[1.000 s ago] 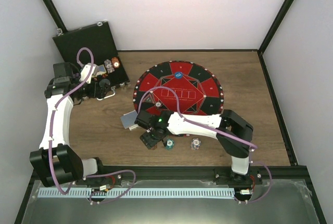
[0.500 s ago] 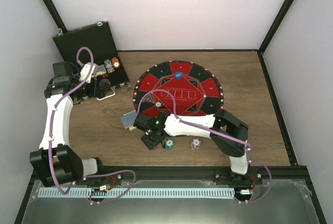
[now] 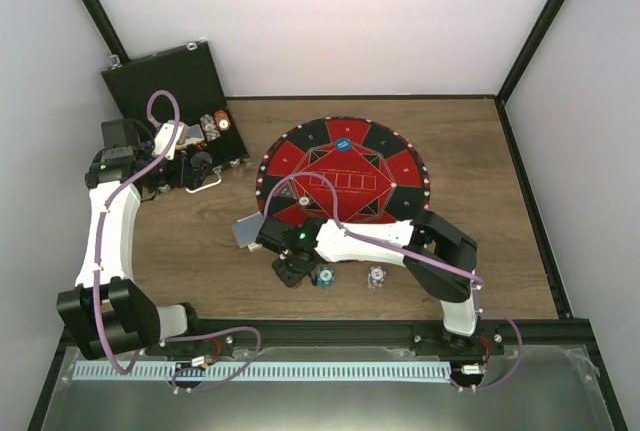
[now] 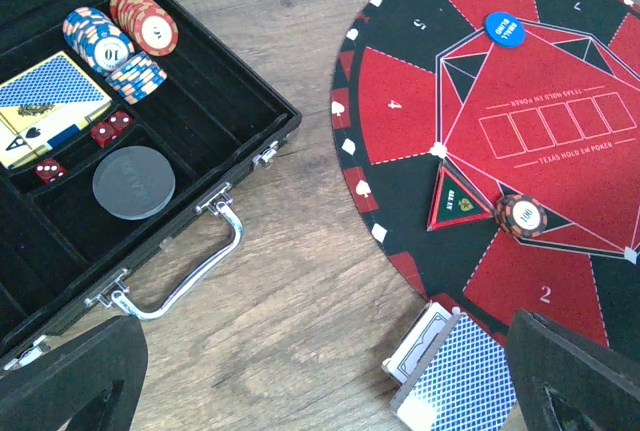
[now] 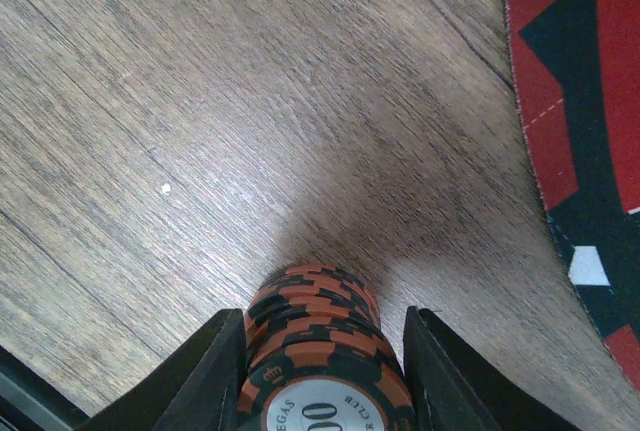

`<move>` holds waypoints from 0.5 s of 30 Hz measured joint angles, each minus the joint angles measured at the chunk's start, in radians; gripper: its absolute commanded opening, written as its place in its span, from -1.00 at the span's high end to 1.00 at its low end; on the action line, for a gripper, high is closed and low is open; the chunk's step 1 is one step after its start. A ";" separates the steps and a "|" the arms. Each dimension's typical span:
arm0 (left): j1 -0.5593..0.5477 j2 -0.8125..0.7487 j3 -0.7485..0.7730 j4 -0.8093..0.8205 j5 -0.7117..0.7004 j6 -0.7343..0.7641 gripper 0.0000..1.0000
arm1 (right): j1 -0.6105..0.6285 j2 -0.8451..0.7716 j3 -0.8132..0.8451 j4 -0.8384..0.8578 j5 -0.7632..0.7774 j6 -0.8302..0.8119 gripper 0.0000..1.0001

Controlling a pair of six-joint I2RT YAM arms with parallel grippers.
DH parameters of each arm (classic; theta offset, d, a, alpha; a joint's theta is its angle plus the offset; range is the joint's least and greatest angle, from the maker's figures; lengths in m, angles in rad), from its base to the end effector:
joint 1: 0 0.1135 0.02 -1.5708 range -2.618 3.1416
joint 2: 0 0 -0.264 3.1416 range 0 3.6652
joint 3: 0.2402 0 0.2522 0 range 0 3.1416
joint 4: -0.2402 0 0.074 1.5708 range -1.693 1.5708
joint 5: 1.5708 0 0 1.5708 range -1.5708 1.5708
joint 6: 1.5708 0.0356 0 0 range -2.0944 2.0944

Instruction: Distribute texas hold em gaming equipment

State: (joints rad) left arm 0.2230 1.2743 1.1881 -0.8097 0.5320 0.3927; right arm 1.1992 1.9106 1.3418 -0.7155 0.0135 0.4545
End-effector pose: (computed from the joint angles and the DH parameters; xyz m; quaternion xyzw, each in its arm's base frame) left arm 0.2551 0.0393 0.3229 0.1639 0.8998 -0.1396 0.3796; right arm 0.1376 0.3517 0.1759 -0.3592 0.9223 0.1005 0.1016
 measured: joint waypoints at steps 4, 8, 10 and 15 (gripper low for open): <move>0.000 0.000 0.000 0.000 0.000 0.000 -1.00 | 0.000 0.000 0.003 -0.006 0.000 0.000 0.59; 0.000 0.000 0.000 0.000 0.000 0.000 -1.00 | 0.000 0.000 0.020 -0.034 0.002 0.000 0.63; 0.000 0.000 0.000 0.000 0.000 0.000 -1.00 | 0.000 0.000 0.047 -0.054 0.007 0.000 0.64; 0.000 0.000 0.000 0.000 0.000 0.000 -1.00 | -0.010 -0.006 0.102 -0.074 0.017 -0.002 0.65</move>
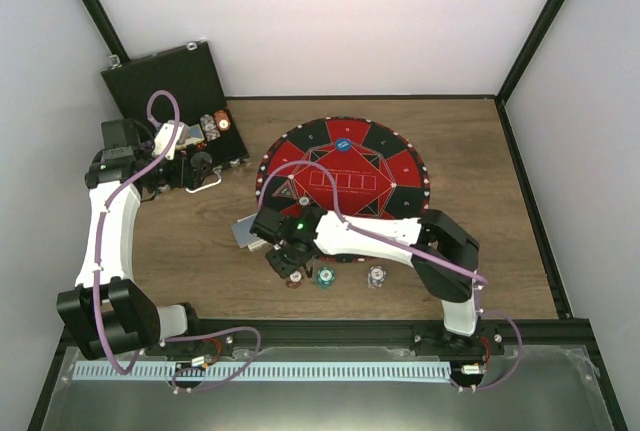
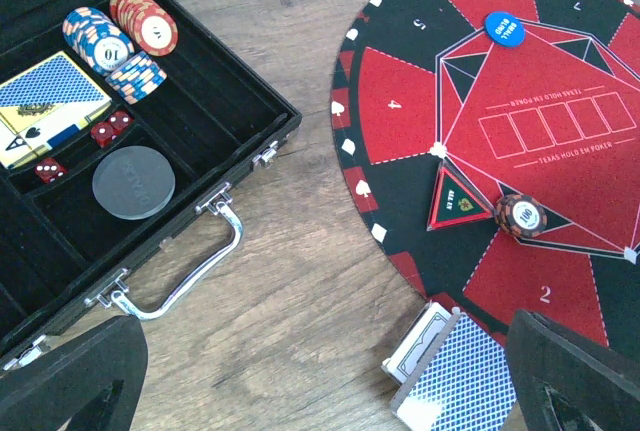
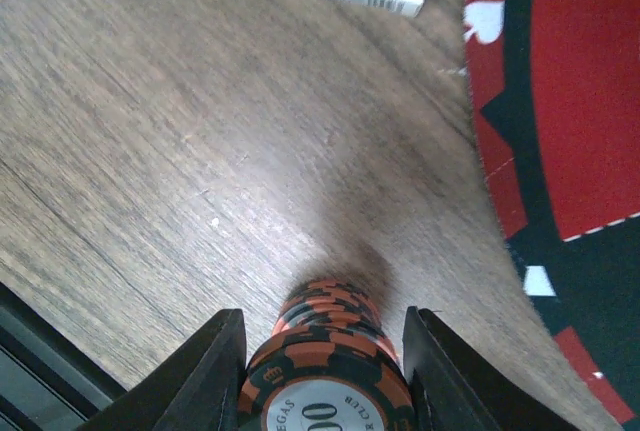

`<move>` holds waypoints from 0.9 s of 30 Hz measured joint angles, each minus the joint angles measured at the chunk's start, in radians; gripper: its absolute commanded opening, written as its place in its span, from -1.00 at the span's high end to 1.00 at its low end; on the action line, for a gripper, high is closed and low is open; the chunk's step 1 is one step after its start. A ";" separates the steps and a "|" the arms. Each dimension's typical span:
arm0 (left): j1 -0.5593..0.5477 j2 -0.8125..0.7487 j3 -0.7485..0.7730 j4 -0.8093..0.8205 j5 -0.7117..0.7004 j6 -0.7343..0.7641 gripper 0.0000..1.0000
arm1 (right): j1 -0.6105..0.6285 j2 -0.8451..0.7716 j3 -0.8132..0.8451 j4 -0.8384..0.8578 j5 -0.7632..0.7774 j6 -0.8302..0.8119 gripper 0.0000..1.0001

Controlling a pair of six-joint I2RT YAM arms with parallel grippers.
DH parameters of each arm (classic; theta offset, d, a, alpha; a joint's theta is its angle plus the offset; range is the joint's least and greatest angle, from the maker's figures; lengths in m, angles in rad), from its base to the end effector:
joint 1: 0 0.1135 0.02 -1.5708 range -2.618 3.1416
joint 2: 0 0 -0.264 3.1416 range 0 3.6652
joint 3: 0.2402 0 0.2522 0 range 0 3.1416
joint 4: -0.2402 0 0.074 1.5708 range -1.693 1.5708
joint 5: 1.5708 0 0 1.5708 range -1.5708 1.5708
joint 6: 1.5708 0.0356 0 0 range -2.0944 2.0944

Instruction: Distribute texas hold em gaming equipment

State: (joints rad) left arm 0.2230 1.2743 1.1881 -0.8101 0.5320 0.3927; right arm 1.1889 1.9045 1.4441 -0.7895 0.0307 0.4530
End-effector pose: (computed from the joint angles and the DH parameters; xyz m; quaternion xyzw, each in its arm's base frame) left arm 0.2551 0.0393 0.3229 0.1638 0.8998 -0.1397 0.3794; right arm 0.1453 0.3588 0.2039 -0.3527 0.9219 0.1066 0.1200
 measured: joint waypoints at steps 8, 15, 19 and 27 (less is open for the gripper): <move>0.000 0.000 0.003 -0.002 0.001 0.000 -1.00 | -0.140 -0.015 0.068 -0.039 0.021 -0.062 0.70; 0.000 0.000 0.008 -0.011 0.005 -0.002 -1.00 | -0.406 0.041 0.268 -0.034 0.068 -0.157 0.70; 0.000 0.000 0.011 -0.016 0.008 -0.003 -1.00 | -0.536 0.160 0.393 -0.019 0.088 -0.200 0.70; 0.000 0.000 0.016 -0.022 0.010 -0.003 -1.00 | -0.683 0.418 0.551 -0.019 0.098 -0.233 0.70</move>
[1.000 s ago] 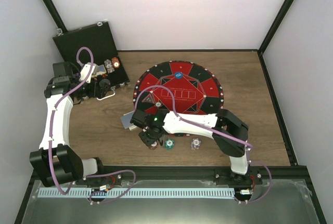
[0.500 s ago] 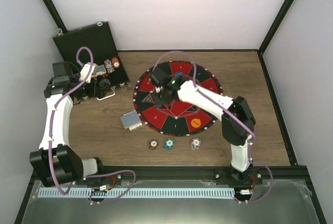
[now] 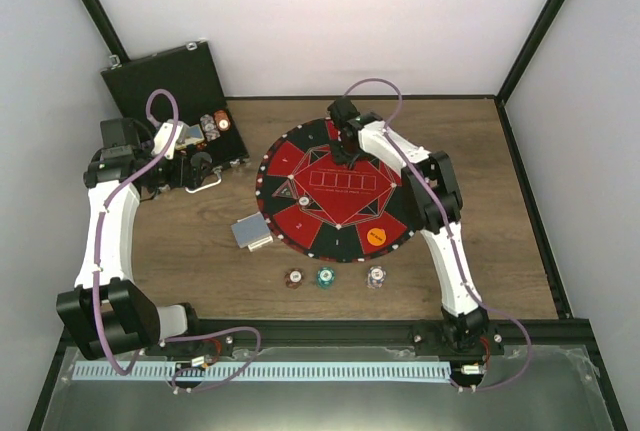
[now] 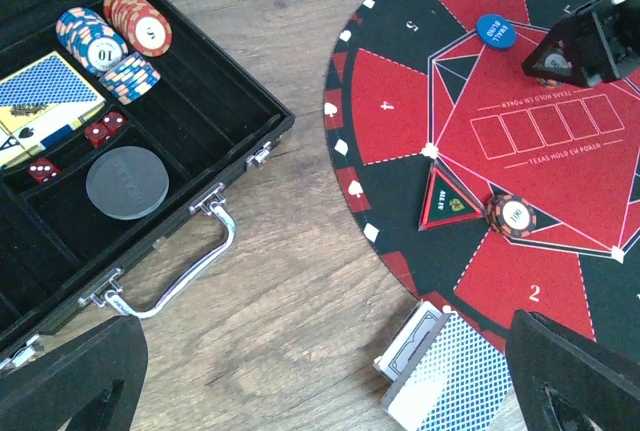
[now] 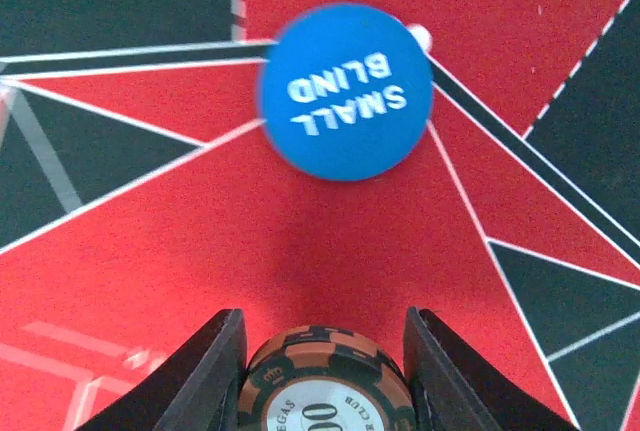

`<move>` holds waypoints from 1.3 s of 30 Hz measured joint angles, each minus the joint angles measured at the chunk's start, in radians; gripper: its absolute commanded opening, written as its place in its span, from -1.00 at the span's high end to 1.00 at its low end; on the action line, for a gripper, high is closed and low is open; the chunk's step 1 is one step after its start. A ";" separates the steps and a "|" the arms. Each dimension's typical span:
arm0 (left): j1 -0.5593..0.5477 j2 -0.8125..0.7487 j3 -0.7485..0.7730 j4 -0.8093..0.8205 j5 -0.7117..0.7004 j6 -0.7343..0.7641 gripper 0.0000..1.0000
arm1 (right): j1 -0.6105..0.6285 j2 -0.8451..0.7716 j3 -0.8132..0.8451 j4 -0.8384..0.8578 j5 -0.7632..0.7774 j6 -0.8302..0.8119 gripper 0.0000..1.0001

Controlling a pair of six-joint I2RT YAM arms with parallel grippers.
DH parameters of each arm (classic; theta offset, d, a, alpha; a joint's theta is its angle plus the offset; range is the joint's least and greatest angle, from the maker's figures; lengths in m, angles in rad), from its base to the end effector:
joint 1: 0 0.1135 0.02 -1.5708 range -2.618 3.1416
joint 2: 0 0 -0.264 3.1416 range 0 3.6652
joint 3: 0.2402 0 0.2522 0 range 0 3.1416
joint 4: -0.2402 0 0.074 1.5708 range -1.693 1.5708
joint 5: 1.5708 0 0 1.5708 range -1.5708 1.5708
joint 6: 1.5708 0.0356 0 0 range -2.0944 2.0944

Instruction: Distribute texas hold em gaming equipment

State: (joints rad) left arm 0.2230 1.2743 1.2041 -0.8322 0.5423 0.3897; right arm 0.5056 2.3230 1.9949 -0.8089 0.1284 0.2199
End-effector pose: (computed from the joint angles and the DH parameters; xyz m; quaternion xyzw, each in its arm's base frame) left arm 0.2539 0.0387 0.3266 0.1633 0.8997 -0.1459 0.3776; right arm 0.4375 0.2370 0.1849 -0.1251 0.9666 0.0176 0.2230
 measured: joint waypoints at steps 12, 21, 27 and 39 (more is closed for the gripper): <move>0.000 0.018 0.000 0.000 -0.002 0.000 -1.00 | -0.049 0.148 0.135 -0.001 -0.037 -0.004 0.68; 0.000 0.022 0.000 0.000 -0.006 0.000 -1.00 | -0.051 0.189 0.205 -0.002 -0.056 -0.006 0.12; 0.000 0.028 0.000 0.000 -0.006 -0.001 -1.00 | -0.050 0.188 0.204 0.010 -0.070 -0.016 -0.46; 0.000 0.028 0.002 -0.001 0.002 -0.014 -1.00 | 0.018 -0.113 -0.069 0.011 0.004 -0.012 -0.67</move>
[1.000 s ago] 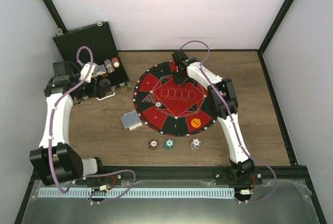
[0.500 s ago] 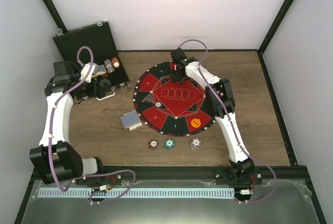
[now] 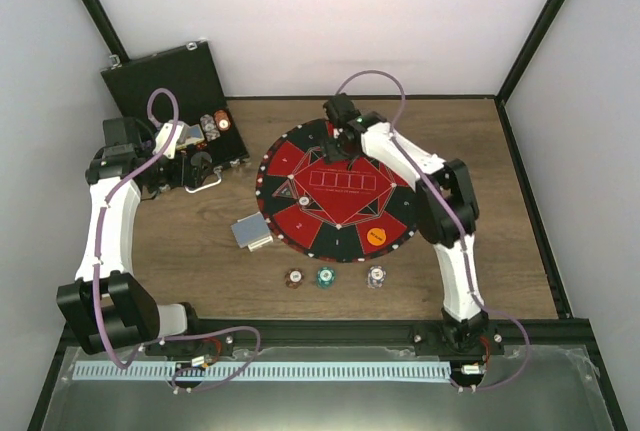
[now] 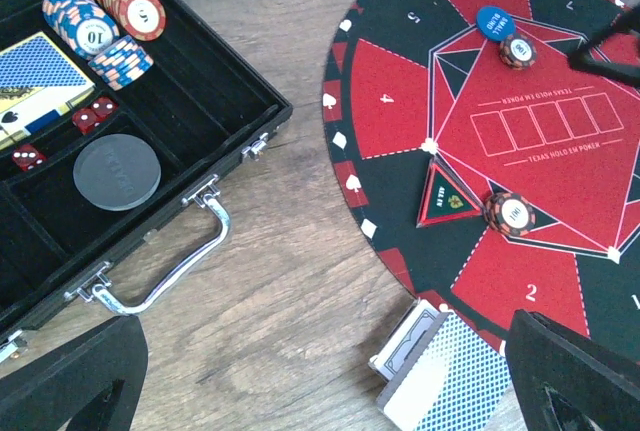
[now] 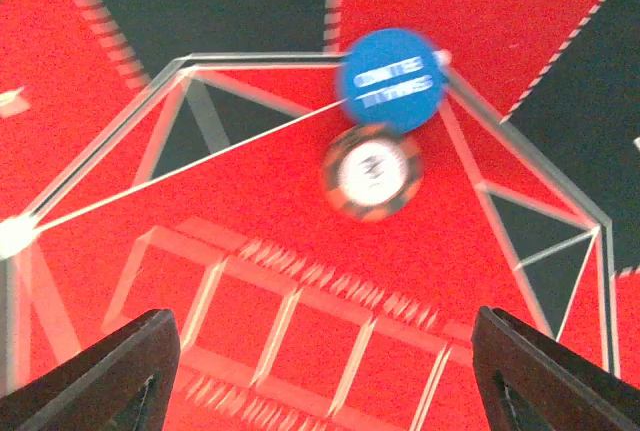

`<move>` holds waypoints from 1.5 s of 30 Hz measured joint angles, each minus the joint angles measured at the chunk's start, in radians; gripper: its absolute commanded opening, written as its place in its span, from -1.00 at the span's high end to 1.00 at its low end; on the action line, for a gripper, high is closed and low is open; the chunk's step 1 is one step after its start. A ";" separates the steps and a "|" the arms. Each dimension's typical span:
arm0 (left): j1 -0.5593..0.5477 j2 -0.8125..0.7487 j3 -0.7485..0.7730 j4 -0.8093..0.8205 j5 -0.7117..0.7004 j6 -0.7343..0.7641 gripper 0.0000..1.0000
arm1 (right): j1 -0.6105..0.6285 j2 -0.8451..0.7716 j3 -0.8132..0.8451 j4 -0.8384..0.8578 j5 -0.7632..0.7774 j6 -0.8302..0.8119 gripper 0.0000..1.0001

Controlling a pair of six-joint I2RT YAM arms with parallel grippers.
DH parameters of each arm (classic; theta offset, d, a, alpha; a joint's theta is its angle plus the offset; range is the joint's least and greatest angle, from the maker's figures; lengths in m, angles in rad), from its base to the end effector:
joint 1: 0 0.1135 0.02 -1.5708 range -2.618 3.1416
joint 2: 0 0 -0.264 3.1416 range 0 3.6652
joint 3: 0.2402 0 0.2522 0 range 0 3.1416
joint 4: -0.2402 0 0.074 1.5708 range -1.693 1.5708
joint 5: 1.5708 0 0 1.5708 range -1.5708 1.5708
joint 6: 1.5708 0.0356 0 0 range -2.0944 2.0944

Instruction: Distribute texas hold em gaming equipment

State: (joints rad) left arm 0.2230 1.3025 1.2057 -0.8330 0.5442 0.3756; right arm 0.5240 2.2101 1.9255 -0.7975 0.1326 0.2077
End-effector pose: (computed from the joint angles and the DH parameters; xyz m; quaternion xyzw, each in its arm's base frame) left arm 0.2597 0.0400 0.3204 0.1541 0.9050 -0.1543 0.3652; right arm 0.4186 0.2365 0.2177 -0.1366 0.9586 0.0263 0.2484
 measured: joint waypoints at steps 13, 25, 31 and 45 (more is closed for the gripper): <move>0.000 0.000 0.000 0.000 0.011 -0.005 -1.00 | 0.552 -0.399 -0.486 0.086 -0.017 0.177 -0.77; 0.000 0.000 0.000 0.001 0.010 -0.005 -1.00 | 0.701 -0.325 -0.570 0.075 -0.065 0.254 -0.67; 0.000 -0.002 0.000 0.001 0.010 -0.005 -1.00 | 0.706 -0.314 -0.599 0.082 -0.072 0.261 -0.55; 0.000 -0.004 0.000 0.000 0.010 -0.005 -1.00 | 0.707 -0.303 -0.614 0.096 -0.081 0.266 0.10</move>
State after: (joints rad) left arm 0.2230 1.2987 1.2053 -0.8326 0.5541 0.3710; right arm 1.2308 1.9072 1.3113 -0.7017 0.0517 0.4736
